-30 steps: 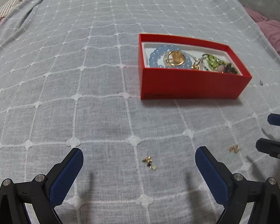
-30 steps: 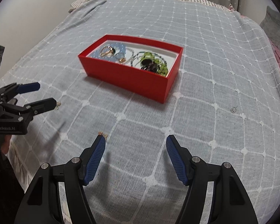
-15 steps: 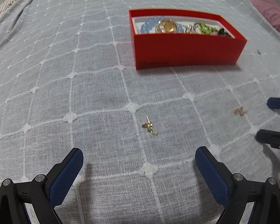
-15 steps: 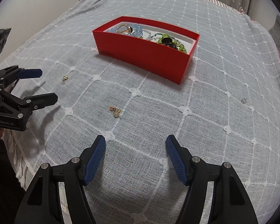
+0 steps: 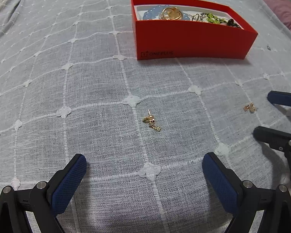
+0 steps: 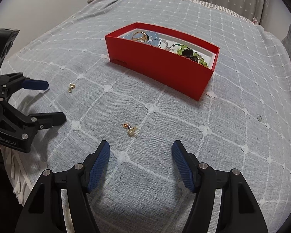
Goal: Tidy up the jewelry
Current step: 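Withdraw both tools from the box toward the gold earrings on the cover, then grasp a gold stud earring with the left tool while the right tool grasps another earring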
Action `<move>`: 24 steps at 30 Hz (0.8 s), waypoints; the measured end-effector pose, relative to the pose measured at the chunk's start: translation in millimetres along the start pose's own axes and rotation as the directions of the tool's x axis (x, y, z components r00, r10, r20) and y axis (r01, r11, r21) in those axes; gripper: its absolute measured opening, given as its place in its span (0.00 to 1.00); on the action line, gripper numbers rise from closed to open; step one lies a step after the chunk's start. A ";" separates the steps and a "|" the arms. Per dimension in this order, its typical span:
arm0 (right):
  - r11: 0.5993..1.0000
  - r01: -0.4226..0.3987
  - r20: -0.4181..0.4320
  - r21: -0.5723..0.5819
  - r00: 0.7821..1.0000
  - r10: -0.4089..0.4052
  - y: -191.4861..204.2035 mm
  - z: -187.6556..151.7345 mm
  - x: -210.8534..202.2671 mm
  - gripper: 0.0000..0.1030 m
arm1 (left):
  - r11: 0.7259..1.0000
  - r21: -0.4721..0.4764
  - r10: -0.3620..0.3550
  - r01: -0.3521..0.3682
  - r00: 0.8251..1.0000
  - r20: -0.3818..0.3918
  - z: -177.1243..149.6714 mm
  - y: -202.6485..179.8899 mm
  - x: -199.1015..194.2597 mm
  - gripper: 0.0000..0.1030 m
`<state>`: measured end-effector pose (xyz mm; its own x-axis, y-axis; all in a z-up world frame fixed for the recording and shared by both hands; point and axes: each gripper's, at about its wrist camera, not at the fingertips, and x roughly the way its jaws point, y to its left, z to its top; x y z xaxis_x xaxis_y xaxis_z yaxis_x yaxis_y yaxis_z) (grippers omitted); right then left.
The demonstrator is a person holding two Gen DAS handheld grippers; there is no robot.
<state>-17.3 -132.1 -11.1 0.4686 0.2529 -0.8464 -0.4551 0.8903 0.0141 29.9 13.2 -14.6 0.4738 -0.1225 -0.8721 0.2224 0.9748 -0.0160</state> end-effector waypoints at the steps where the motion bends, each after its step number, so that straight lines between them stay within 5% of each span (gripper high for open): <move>1: 1.000 -0.004 0.005 -0.007 1.000 0.004 1.2 0.9 0.4 0.57 | 1.000 0.000 -0.001 0.001 1.000 0.001 -0.2 -0.2 0.2 0.96; 4: 0.999 -0.014 0.008 -0.028 1.000 0.015 6.0 2.9 3.0 0.40 | 1.000 -0.001 -0.005 0.005 1.000 0.005 -1.2 0.4 -0.5 0.96; 11: 0.998 -0.030 0.007 -0.062 1.000 0.031 12.8 6.5 7.5 0.23 | 1.000 -0.011 -0.019 0.019 1.000 0.018 -0.4 2.8 -3.9 0.96; 24: 0.998 -0.006 0.017 -0.067 1.000 0.007 12.5 6.5 6.3 0.09 | 1.000 -0.016 -0.023 0.023 0.999 0.026 1.0 4.4 -4.6 0.96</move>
<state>-15.2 -116.9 -12.8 0.4782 0.2656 -0.8371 -0.5074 0.8616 -0.0164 29.5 17.9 -10.1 0.4907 -0.1497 -0.8584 0.2195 0.9746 -0.0445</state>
